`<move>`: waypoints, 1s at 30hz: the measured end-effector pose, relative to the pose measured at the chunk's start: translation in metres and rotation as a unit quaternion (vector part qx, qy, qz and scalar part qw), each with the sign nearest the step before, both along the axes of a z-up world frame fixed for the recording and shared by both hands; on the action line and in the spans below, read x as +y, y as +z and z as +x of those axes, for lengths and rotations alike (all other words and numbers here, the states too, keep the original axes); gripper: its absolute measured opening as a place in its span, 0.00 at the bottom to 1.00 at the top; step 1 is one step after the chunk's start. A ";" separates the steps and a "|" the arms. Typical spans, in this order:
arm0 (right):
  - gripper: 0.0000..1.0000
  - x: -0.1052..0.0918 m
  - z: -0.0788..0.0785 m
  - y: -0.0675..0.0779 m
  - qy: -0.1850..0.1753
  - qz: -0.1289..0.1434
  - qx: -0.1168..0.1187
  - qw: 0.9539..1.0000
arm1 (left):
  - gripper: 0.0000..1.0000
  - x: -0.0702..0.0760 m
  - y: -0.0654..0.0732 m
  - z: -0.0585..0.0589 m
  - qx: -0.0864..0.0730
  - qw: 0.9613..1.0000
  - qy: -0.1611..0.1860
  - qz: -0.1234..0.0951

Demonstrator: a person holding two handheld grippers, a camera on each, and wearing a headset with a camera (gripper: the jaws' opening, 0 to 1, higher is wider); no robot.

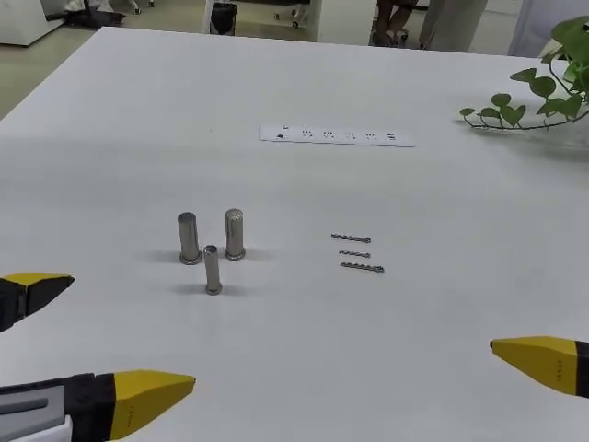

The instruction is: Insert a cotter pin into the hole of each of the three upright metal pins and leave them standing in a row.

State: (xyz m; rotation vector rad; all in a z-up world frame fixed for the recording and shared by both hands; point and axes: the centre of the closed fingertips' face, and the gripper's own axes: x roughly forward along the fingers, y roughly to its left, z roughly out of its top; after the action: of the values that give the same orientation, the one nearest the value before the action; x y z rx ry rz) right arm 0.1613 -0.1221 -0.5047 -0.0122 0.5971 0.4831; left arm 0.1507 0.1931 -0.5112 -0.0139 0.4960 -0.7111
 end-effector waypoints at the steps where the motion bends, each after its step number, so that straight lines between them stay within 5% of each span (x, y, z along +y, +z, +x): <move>1: 0.98 0.000 0.000 0.001 0.000 0.000 -0.001 1.000 | 0.93 0.002 -0.003 -0.001 0.004 1.000 0.001 0.004; 20: 0.98 -0.001 0.001 0.000 0.000 -0.005 0.002 1.000 | 0.91 0.002 -0.011 0.003 0.012 1.000 -0.004 0.000; 30: 0.98 -0.002 0.003 0.001 -0.001 -0.006 0.004 1.000 | 0.89 -0.003 -0.010 0.017 0.009 1.000 -0.006 -0.013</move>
State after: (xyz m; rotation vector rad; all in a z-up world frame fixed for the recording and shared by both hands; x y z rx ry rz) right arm 0.1642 -0.1236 -0.5042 -0.0205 0.6083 0.4783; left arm 0.1679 0.1899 -0.5210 -0.0413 0.5053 -0.7287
